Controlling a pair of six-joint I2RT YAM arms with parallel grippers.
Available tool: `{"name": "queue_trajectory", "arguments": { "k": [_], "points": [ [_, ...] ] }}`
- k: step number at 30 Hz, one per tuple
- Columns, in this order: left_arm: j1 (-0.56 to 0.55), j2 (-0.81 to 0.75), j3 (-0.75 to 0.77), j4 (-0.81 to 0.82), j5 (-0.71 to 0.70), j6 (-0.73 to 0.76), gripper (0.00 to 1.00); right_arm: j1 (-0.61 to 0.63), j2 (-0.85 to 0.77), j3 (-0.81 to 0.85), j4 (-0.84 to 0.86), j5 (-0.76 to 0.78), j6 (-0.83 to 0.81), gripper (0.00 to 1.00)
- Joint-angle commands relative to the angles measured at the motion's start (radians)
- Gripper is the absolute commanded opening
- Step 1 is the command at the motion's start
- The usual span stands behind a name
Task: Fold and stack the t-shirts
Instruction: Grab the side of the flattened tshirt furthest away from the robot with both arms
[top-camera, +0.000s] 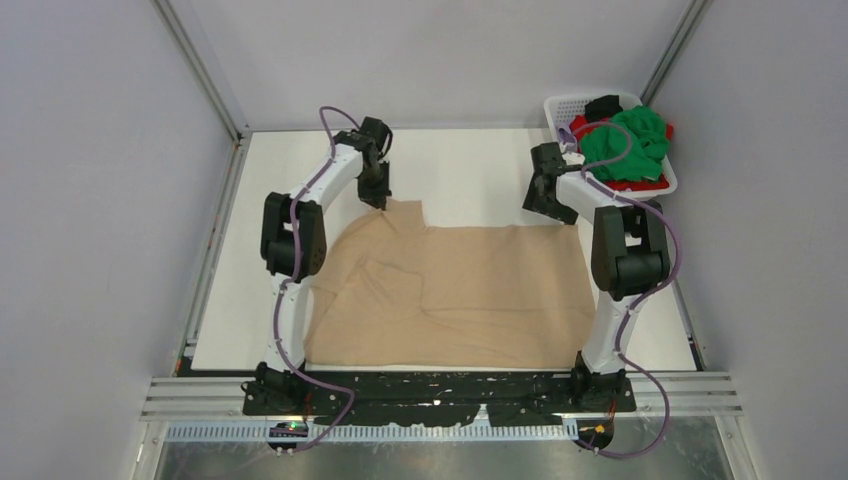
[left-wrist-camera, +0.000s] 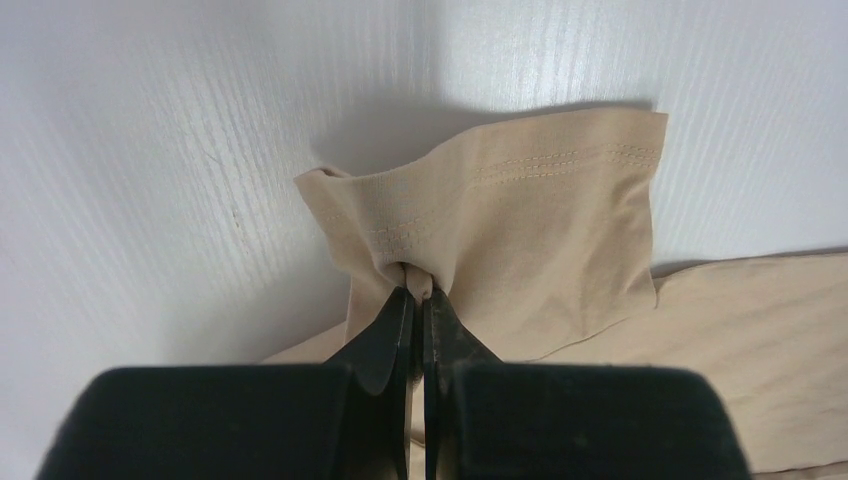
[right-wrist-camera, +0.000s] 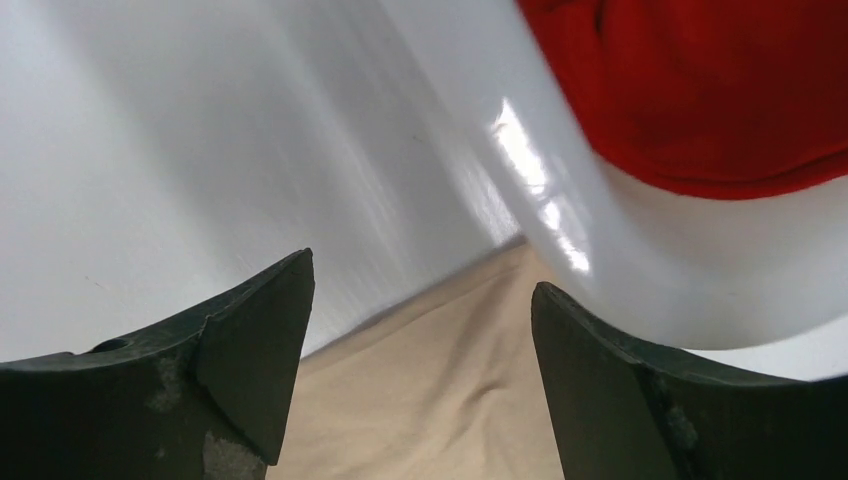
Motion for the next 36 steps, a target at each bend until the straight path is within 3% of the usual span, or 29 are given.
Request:
{"name": "queue_trajectory", "arguments": {
  "k": [1, 9, 18, 21, 30, 36],
  "points": [
    [-0.003, -0.063, -0.003, 0.042, 0.014, 0.029, 0.00, 0.012, 0.033, 0.045, -0.063, 0.059, 0.064, 0.85],
    [-0.011, -0.092, -0.036, 0.054, 0.012, 0.032, 0.00, 0.014, 0.062, 0.021, -0.098, 0.069, 0.083, 0.80],
    [-0.020, -0.129, -0.063, 0.060, -0.007, 0.044, 0.00, 0.013, 0.006, -0.062, -0.085, 0.110, 0.105, 0.54],
    [-0.023, -0.133, -0.071, 0.062, -0.018, 0.069, 0.00, 0.013, 0.006, -0.061, -0.077, 0.116, 0.105, 0.37],
    [-0.033, -0.184, -0.112, 0.101, -0.013, 0.114, 0.00, 0.014, -0.035, -0.070, -0.031, 0.106, 0.079, 0.07],
    [-0.060, -0.249, -0.196, 0.151, -0.069, 0.148, 0.00, 0.021, -0.128, -0.137, 0.020, 0.057, 0.015, 0.05]
  ]
}}
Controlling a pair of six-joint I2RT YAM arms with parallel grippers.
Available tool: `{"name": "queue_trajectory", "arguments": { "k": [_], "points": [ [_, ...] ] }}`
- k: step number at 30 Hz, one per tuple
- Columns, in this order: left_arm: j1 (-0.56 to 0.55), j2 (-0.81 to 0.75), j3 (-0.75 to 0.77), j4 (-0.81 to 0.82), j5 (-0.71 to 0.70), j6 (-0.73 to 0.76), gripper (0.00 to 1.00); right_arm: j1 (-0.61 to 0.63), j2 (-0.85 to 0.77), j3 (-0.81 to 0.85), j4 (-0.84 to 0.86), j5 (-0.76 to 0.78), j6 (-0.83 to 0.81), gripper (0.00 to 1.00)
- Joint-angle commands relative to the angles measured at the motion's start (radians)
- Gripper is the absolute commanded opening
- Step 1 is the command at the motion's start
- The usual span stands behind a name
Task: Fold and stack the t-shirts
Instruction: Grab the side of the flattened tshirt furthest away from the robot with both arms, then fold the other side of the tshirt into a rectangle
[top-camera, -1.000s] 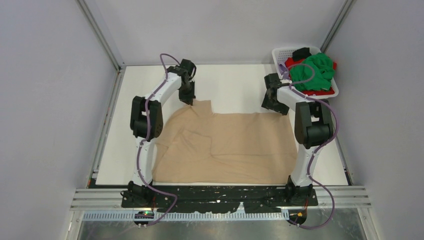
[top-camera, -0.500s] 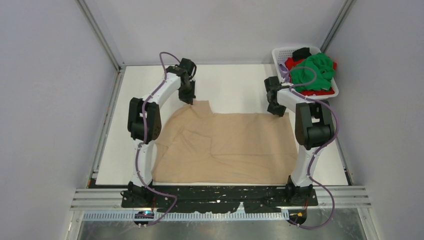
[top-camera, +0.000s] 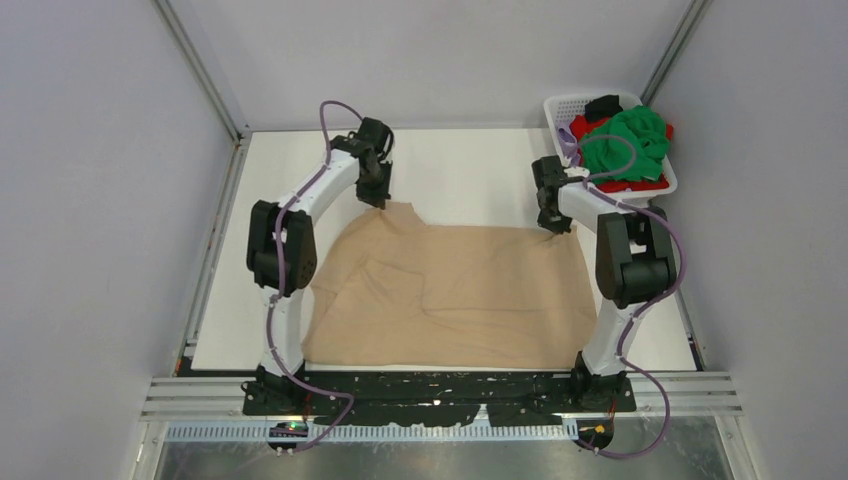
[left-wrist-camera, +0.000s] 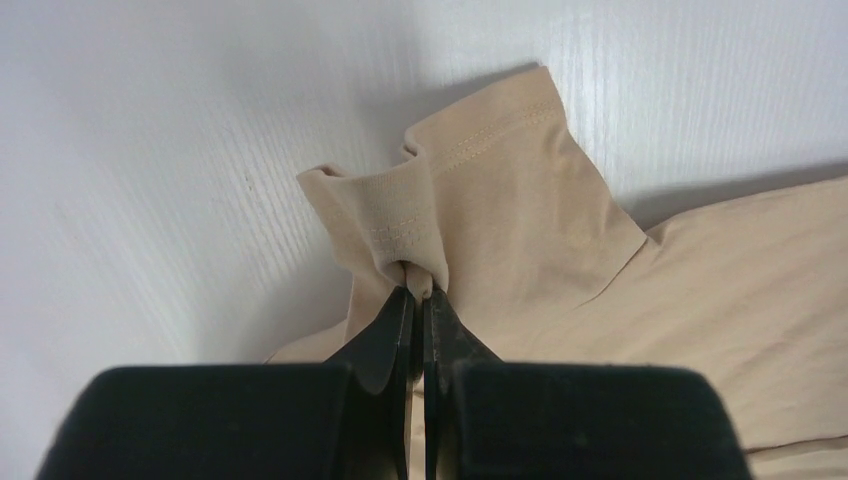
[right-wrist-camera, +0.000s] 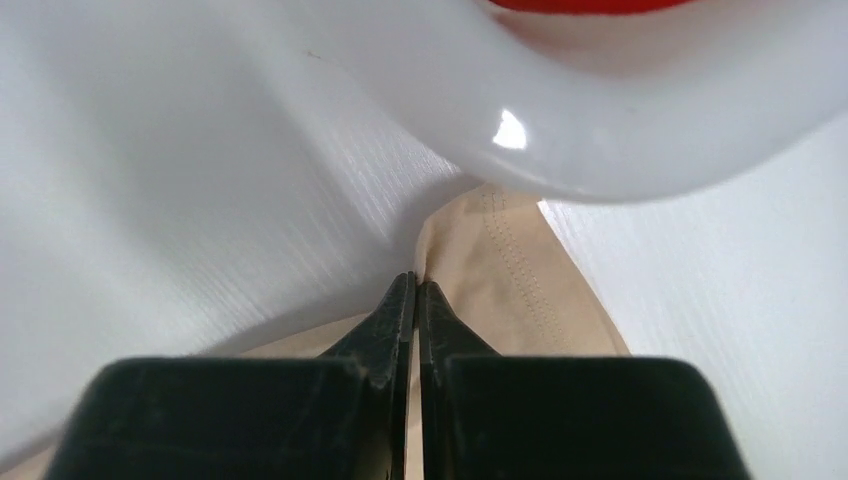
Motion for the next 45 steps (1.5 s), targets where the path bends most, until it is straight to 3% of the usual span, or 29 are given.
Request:
{"name": "queue_trajectory", "arguments": {
  "k": [1, 24, 37, 45],
  "points": [
    [-0.028, -0.114, -0.064, 0.081, -0.054, 0.047, 0.00, 0.011, -0.133, -0.036, 0.043, -0.004, -0.046, 0.05],
    [-0.179, -0.658, -0.696, 0.305, -0.193, 0.052, 0.00, 0.116, -0.585, -0.309, -0.175, 0.021, -0.080, 0.05],
    [-0.318, -0.984, -1.036, 0.312, -0.262, -0.100, 0.00, 0.168, -0.759, -0.460, -0.255, -0.035, -0.053, 0.06],
    [-0.356, -1.047, -1.185, 0.326, -0.196, -0.226, 0.03, 0.187, -0.761, -0.529, -0.279, -0.073, -0.002, 0.13]
  ]
}}
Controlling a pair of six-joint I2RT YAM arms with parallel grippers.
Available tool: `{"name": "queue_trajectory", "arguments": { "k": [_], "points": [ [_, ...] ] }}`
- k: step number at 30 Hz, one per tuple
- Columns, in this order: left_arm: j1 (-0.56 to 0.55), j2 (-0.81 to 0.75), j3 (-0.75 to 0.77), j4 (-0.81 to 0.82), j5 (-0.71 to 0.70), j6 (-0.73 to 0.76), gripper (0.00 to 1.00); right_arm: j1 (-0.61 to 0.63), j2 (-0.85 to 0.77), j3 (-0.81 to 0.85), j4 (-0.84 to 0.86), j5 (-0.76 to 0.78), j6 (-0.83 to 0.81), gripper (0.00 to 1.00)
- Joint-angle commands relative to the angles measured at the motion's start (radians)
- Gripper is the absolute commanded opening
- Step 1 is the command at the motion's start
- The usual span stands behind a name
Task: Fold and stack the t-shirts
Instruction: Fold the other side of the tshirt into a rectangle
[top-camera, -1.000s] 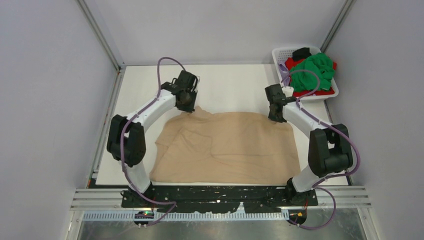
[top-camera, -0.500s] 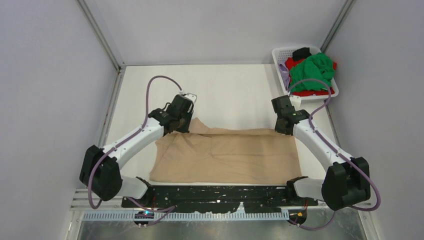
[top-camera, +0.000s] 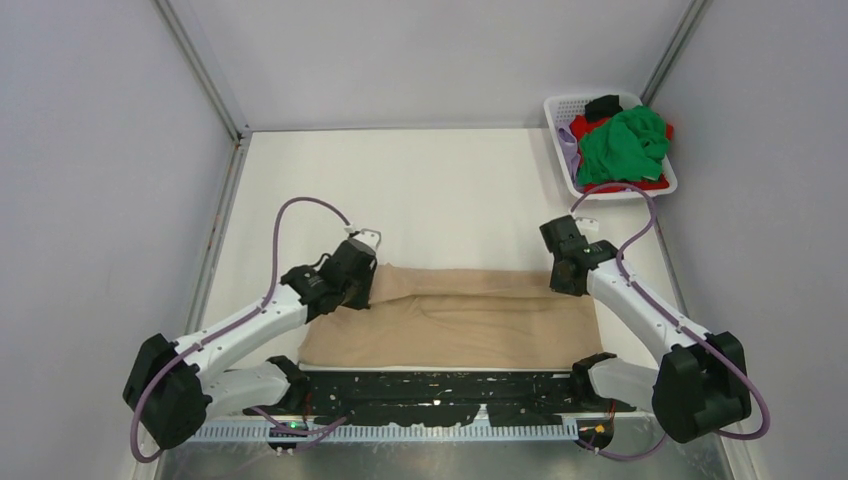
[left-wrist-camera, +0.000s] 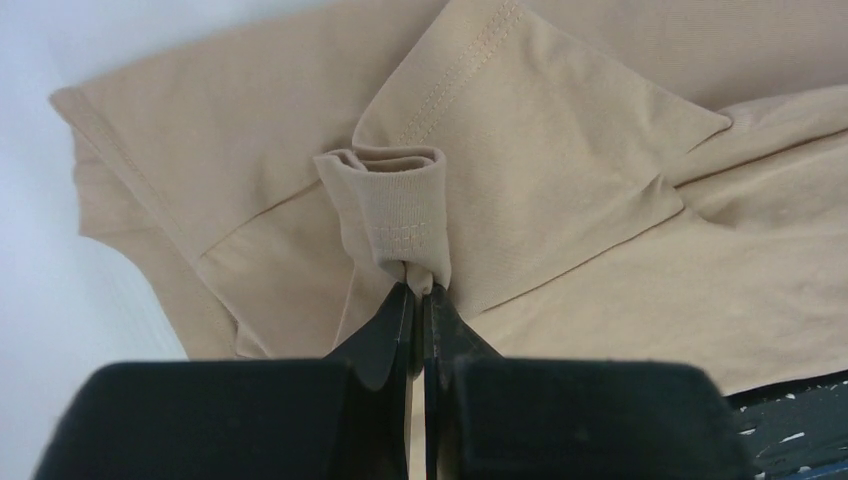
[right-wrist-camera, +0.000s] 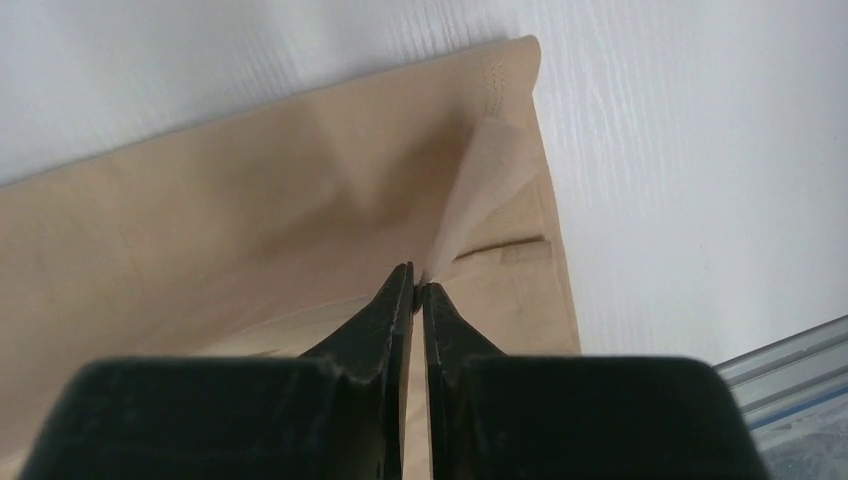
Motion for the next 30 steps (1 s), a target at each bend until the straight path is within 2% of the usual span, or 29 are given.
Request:
{"name": "queue_trajectory", "arguments": {
  "k": [1, 2, 3, 5, 6, 8, 9, 11, 12, 15, 17, 19, 22, 25, 30],
  "points": [
    [-0.022, -0.024, -0.047, 0.013, 0.041, -0.106, 0.07, 0.025, -0.015, -0.036, -0.045, -0.029, 0.056, 0.16],
    [-0.031, -0.034, -0.061, -0.011, 0.062, -0.132, 0.12, 0.026, -0.018, -0.039, -0.104, -0.030, 0.083, 0.30],
    [-0.041, -0.049, -0.083, -0.043, 0.082, -0.162, 0.20, 0.028, -0.028, -0.041, -0.137, -0.028, 0.098, 0.34],
    [-0.058, -0.105, -0.095, -0.137, 0.122, -0.219, 0.49, 0.030, -0.062, -0.028, -0.244, -0.029, 0.142, 0.46],
    [-0.066, -0.161, -0.093, -0.184, 0.137, -0.243, 0.60, 0.030, -0.078, -0.018, -0.294, -0.041, 0.162, 0.58],
    [-0.070, -0.267, -0.077, -0.250, 0.177, -0.270, 0.96, 0.030, -0.149, 0.024, -0.344, -0.039, 0.176, 0.72],
    [-0.070, -0.325, -0.070, -0.257, 0.181, -0.279, 0.99, 0.030, -0.164, 0.058, -0.351, -0.028, 0.177, 0.75],
    [-0.070, -0.414, -0.061, -0.223, 0.152, -0.283, 1.00, 0.030, -0.201, 0.106, -0.341, 0.028, 0.172, 0.97],
    [-0.070, -0.447, -0.063, -0.181, 0.129, -0.275, 0.99, 0.028, -0.224, 0.118, -0.307, 0.064, 0.171, 0.99],
    [-0.068, -0.474, -0.056, -0.055, 0.030, -0.227, 1.00, 0.028, -0.260, 0.107, -0.198, 0.069, 0.169, 0.96],
    [-0.055, -0.438, -0.027, -0.013, -0.037, -0.210, 1.00, 0.027, -0.267, 0.082, -0.091, 0.011, 0.130, 0.95],
    [-0.022, -0.375, -0.015, 0.070, -0.036, -0.167, 1.00, 0.027, -0.261, 0.056, 0.008, -0.058, 0.103, 0.95],
    [0.091, -0.226, 0.014, 0.170, 0.109, -0.115, 1.00, 0.026, -0.232, 0.028, 0.124, -0.143, 0.080, 0.95],
    [0.206, -0.029, 0.092, 0.163, 0.319, -0.099, 1.00, 0.026, -0.209, 0.023, 0.169, -0.198, 0.063, 0.95],
    [0.234, 0.216, 0.165, 0.096, 0.500, -0.057, 1.00, 0.024, -0.212, 0.002, 0.169, -0.175, 0.044, 0.95]
  ]
}}
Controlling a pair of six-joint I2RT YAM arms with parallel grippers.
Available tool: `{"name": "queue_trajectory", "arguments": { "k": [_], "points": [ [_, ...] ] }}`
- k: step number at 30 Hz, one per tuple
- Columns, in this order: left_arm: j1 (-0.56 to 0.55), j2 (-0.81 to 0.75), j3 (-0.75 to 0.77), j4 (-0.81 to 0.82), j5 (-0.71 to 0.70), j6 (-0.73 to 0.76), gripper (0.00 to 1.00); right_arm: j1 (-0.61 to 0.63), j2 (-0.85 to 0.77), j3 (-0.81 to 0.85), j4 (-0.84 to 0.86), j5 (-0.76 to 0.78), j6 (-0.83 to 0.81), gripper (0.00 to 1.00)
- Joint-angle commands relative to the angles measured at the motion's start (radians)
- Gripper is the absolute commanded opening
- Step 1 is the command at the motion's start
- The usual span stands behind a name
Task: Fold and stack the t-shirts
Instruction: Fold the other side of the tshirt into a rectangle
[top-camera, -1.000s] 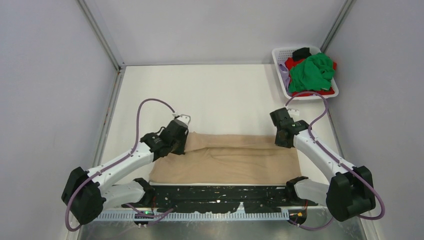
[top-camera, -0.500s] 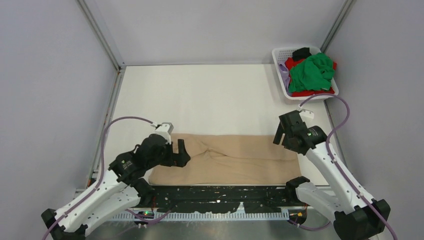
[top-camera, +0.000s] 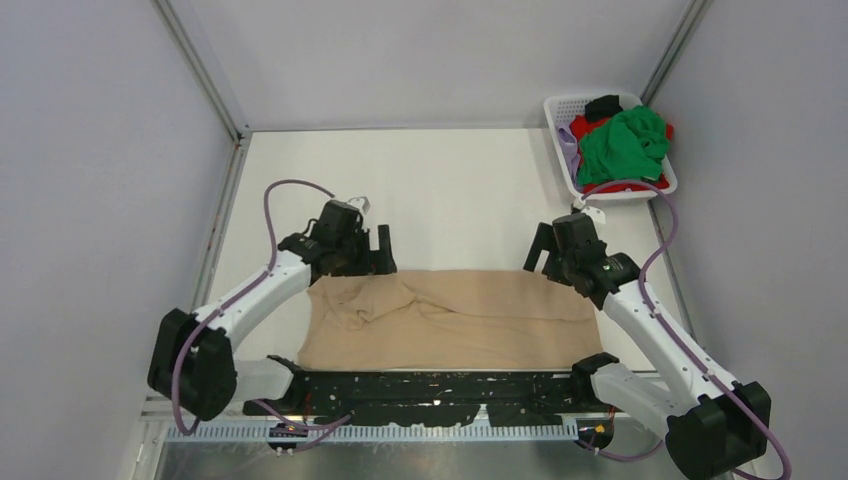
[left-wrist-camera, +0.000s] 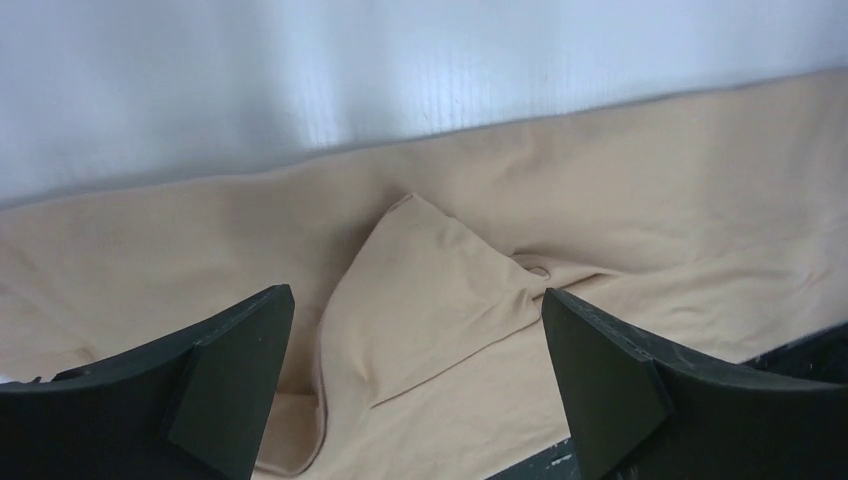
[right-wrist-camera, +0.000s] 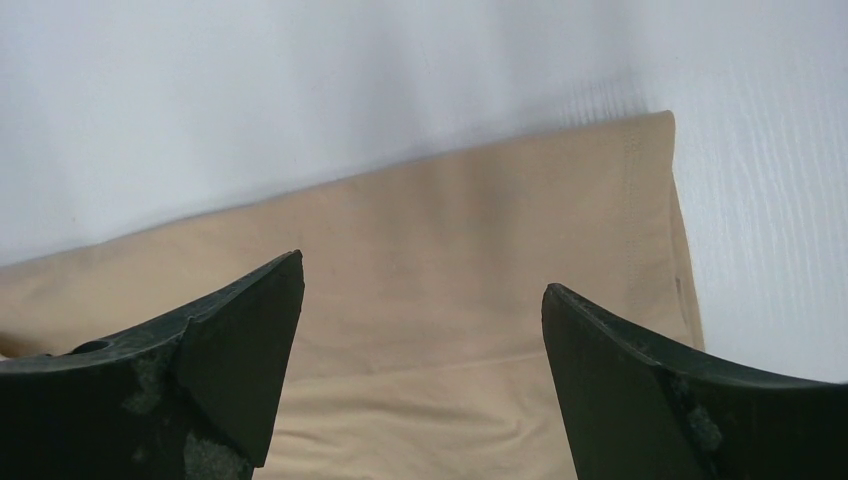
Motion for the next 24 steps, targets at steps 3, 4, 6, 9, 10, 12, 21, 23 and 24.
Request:
{"name": "queue_trajectory", "arguments": {
  "k": [3, 4, 6, 9, 10, 12, 21, 23, 24],
  "points": [
    [0.005, 0.130, 0.003, 0.044, 0.415, 0.067, 1.00, -0.004, -0.026, -0.021, 0.064, 0.010, -0.038, 0.95],
    [0.000, 0.130, -0.018, 0.055, 0.451, 0.063, 1.00, -0.005, -0.026, -0.026, 0.062, 0.013, -0.039, 0.95],
    [-0.012, 0.125, -0.051, 0.040, 0.473, 0.065, 1.00, -0.006, -0.025, -0.030, 0.057, 0.017, -0.044, 0.96],
    [-0.030, 0.116, -0.084, -0.040, 0.406, 0.079, 0.99, -0.007, -0.023, -0.032, 0.052, 0.022, -0.052, 0.96],
    [-0.035, 0.109, -0.097, -0.059, 0.410, 0.081, 1.00, -0.007, -0.023, -0.033, 0.053, 0.022, -0.055, 0.96],
    [-0.047, 0.078, -0.117, -0.069, 0.425, 0.078, 0.99, -0.008, -0.025, -0.035, 0.056, 0.022, -0.061, 0.96],
    [-0.061, -0.113, -0.065, -0.022, 0.192, 0.041, 1.00, -0.009, -0.021, -0.034, 0.076, 0.037, -0.078, 0.95],
    [-0.022, -0.092, -0.051, -0.030, 0.094, 0.014, 0.99, -0.009, -0.016, -0.032, 0.079, 0.040, -0.080, 0.95],
    [0.006, -0.071, -0.044, -0.027, 0.079, 0.010, 1.00, -0.009, -0.013, -0.032, 0.082, 0.041, -0.082, 0.95]
  ]
}}
